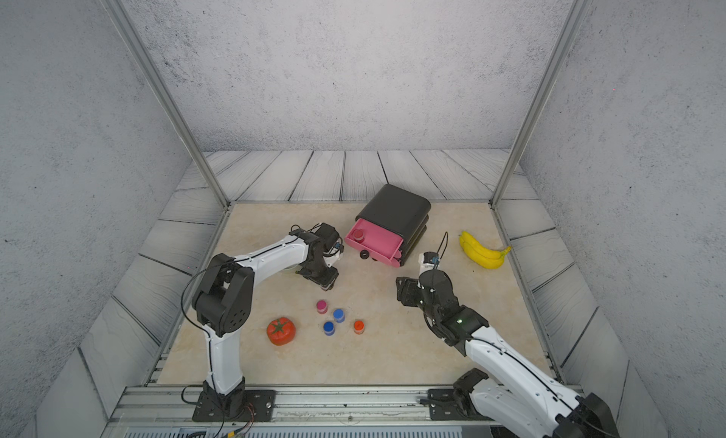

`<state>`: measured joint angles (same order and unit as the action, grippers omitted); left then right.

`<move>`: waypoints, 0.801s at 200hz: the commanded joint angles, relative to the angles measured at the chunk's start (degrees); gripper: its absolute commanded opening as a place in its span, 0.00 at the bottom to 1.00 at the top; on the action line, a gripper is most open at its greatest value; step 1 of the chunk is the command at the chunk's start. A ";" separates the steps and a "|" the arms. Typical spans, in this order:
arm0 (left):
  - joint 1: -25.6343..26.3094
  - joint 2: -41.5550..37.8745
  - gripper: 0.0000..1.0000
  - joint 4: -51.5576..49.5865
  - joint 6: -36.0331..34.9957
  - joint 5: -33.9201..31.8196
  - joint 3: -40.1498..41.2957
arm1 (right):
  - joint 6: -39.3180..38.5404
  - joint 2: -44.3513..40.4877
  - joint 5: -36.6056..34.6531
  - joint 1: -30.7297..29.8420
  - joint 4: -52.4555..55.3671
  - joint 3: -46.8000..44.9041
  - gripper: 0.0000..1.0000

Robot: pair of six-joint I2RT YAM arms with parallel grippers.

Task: Put the paint cans in the drawer according to color
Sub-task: Pick up the paint can at the center of the board.

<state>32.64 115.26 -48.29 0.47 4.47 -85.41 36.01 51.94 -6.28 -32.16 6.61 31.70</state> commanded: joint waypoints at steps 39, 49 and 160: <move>0.23 2.23 0.47 1.00 -0.56 1.00 0.06 | -0.25 -0.93 -0.05 1.19 0.86 1.60 0.65; 0.23 2.14 0.46 1.48 -0.47 0.94 0.39 | -0.29 -0.72 0.17 1.09 0.86 1.69 0.65; 0.16 2.14 0.33 2.48 0.49 0.95 1.88 | -0.29 -1.53 0.57 1.06 1.43 1.78 0.65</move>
<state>32.64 118.34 -45.50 0.62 5.19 -84.68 36.01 51.77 -5.98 -31.27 6.98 32.29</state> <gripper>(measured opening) 0.391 0.649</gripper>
